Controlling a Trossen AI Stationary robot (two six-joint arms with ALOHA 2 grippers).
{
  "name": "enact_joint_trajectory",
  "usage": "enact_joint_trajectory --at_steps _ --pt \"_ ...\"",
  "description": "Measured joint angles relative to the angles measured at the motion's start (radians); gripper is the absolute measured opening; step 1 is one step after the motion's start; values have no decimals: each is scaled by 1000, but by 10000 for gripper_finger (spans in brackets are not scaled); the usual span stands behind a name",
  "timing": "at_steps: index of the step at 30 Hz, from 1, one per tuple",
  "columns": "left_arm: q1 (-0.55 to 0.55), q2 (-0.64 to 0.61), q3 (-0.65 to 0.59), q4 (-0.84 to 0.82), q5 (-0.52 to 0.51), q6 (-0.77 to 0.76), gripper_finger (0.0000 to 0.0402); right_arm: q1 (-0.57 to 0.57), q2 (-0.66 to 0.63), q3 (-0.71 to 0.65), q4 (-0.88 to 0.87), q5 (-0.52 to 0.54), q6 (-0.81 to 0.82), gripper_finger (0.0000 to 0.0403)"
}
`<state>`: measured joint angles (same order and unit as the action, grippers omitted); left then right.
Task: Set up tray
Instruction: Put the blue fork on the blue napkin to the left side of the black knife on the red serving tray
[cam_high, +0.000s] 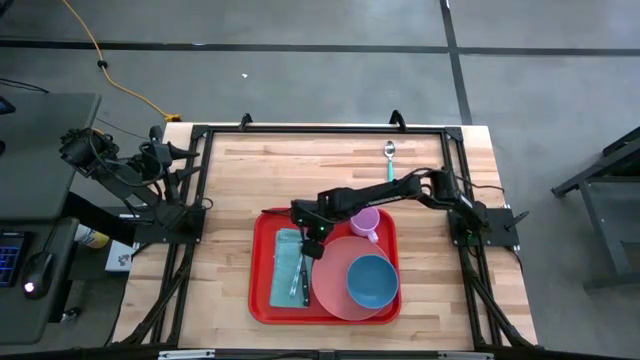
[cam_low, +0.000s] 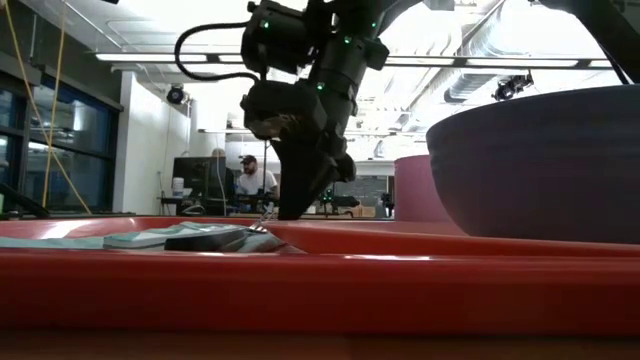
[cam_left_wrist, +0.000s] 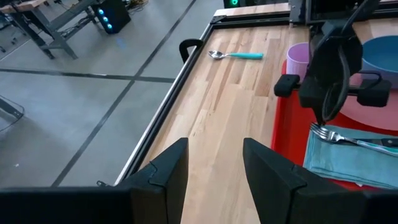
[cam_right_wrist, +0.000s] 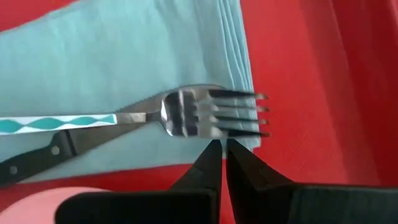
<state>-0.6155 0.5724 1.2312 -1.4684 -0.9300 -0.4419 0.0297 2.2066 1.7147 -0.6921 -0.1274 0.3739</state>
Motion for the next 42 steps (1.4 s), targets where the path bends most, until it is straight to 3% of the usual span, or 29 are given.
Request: enact_joint_trajectory --at_steps 42 --pt "0 0 0 1 4 18 182 -22 31 -3 167 -28 17 0"
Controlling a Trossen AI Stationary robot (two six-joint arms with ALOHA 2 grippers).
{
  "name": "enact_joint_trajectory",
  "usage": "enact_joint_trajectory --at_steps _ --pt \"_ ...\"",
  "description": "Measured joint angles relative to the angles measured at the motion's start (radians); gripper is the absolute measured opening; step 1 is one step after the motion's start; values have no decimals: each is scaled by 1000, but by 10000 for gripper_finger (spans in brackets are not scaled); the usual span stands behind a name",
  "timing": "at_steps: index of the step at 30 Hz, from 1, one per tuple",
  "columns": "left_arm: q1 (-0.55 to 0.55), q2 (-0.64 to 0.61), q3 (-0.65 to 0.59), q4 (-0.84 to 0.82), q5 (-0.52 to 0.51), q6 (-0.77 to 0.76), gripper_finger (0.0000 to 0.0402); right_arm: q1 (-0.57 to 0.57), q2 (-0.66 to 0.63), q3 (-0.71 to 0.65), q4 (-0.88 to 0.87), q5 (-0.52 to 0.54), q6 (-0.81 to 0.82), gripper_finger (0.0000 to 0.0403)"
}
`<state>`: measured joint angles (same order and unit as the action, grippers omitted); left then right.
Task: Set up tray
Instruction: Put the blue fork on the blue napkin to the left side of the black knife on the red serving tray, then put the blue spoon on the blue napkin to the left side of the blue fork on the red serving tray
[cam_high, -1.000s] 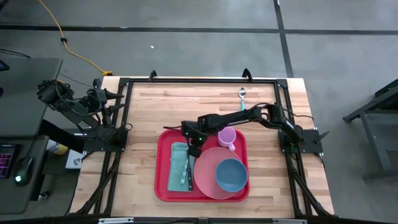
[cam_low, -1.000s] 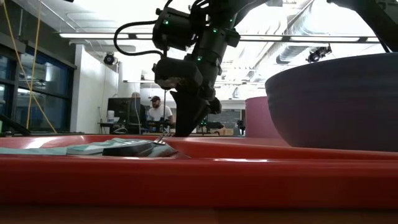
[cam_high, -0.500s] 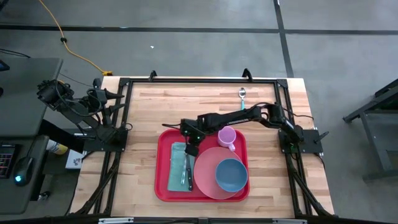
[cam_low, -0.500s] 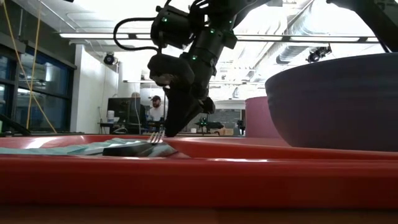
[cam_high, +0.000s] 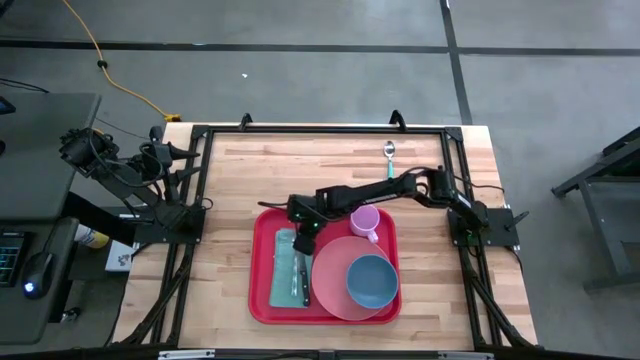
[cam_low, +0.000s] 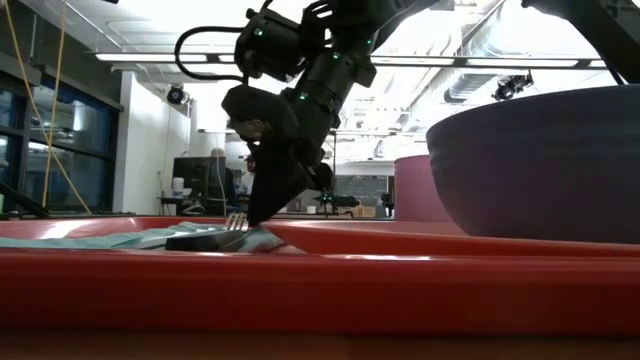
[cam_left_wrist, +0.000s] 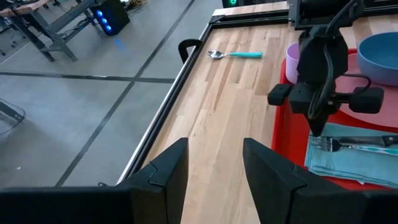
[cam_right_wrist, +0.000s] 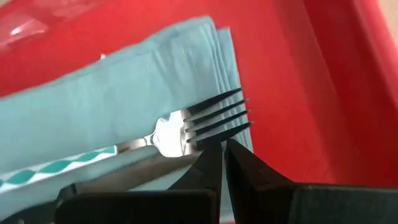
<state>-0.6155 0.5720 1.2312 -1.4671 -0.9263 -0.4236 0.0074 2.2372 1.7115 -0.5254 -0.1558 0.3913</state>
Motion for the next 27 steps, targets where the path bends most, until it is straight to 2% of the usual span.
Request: enact_joint_trajectory --at_steps 5,12,20,24,27 --pt "0 0 0 0 0 0 182 0 0 0 26 8 11 0" --pt "0 0 0 0 7 0 182 3 -3 20 -55 81 141 0" --pt "0 0 0 -1 26 17 182 50 -8 237 -192 154 198 0" --pt "0 0 0 -1 27 18 182 76 -11 335 -307 151 332 0" --pt "0 0 0 -1 31 19 182 107 -11 366 -373 146 502 0"
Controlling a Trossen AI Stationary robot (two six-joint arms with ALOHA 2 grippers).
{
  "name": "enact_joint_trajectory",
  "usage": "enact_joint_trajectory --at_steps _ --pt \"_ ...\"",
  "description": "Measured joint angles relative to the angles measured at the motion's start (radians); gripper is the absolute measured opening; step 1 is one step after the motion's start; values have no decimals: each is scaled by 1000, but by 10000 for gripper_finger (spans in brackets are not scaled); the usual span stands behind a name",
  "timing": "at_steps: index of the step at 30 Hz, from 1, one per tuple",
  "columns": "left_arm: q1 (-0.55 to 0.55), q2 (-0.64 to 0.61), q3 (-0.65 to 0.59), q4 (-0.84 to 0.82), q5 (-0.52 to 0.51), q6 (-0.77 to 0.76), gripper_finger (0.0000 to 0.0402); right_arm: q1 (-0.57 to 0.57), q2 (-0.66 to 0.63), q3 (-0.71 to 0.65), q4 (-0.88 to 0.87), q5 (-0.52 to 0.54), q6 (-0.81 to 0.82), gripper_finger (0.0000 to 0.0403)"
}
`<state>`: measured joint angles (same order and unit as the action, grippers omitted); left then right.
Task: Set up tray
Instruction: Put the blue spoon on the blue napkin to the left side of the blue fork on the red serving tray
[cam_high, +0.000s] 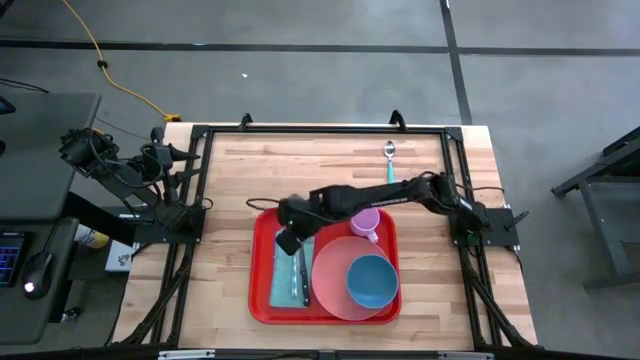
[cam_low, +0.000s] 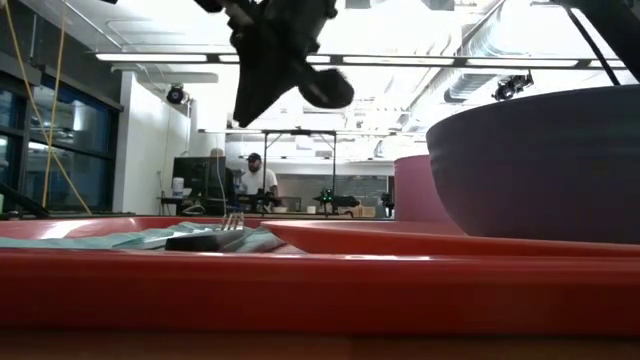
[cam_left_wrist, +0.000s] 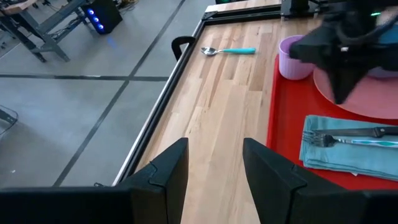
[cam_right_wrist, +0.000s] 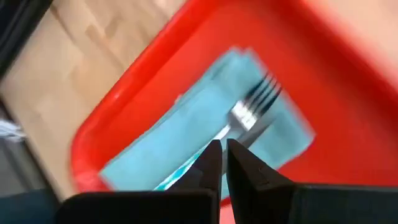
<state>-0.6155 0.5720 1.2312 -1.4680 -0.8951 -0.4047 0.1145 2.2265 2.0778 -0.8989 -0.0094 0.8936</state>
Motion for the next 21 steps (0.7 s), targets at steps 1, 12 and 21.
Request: enact_joint_trajectory --at_steps 1,12,21 --pt "0 0 0 0 0 0 182 14 0 2 -11 -15 51 0" --pt "0 0 0 13 4 0 182 176 12 1 -54 20 263 0" --pt "0 0 0 33 12 -11 182 251 55 1 35 63 339 0"
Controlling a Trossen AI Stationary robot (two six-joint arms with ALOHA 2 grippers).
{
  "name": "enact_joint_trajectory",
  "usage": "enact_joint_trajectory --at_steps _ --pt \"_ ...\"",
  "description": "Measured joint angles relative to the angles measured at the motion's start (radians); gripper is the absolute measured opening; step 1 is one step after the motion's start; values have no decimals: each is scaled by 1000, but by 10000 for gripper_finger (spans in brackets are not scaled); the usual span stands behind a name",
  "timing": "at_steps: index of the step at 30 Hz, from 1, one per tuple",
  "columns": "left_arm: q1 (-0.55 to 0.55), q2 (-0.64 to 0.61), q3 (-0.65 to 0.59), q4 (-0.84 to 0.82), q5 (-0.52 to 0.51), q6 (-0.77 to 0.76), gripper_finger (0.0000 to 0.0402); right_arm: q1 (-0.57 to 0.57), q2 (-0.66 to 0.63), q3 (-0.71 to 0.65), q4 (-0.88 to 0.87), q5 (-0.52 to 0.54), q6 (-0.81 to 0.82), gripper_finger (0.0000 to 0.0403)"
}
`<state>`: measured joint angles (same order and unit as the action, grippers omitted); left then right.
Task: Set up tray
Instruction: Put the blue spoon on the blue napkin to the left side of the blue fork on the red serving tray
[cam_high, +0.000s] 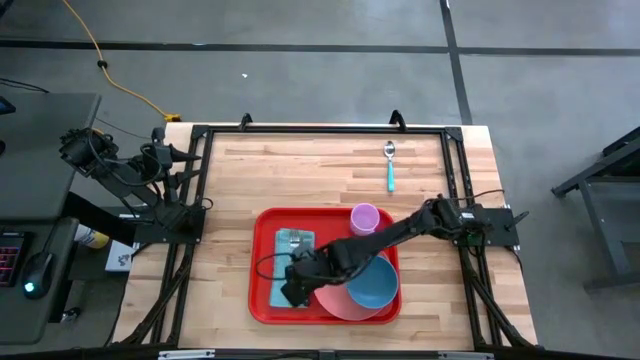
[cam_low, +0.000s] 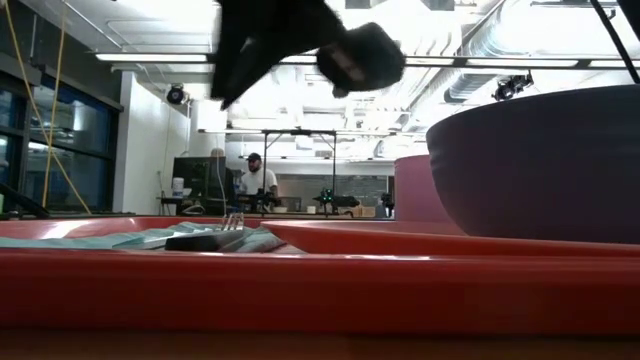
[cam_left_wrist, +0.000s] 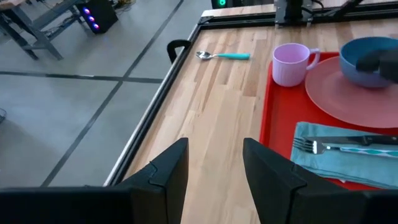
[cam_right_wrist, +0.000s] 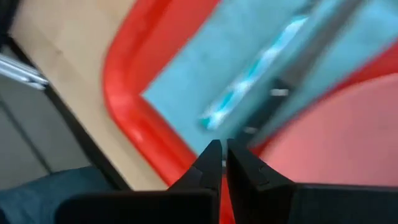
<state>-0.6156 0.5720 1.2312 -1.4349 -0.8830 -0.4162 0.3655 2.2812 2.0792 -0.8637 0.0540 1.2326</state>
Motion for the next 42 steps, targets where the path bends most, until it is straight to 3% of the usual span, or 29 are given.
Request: enact_joint_trajectory --at_steps 4,11,16,21,27,31,34,42 --pt "0 0 0 0 13 -1 182 23 63 0 126 1 67 0" --pt "0 0 0 -2 45 -3 182 51 89 -1 114 97 202 0" --pt "0 0 0 -2 61 -7 182 37 88 0 103 92 226 0" --pt "0 0 0 -2 114 -2 182 -9 74 -1 83 109 184 0" --pt "0 0 0 -3 153 8 182 -108 -31 1 49 279 43 0" --pt "0 0 0 -3 173 40 182 -195 -135 1 -63 410 -27 0" --pt "0 0 0 -2 176 53 182 -280 -198 3 -218 446 -37 0" --pt "0 0 0 -3 176 106 182 -532 -253 2 -694 349 21 0"
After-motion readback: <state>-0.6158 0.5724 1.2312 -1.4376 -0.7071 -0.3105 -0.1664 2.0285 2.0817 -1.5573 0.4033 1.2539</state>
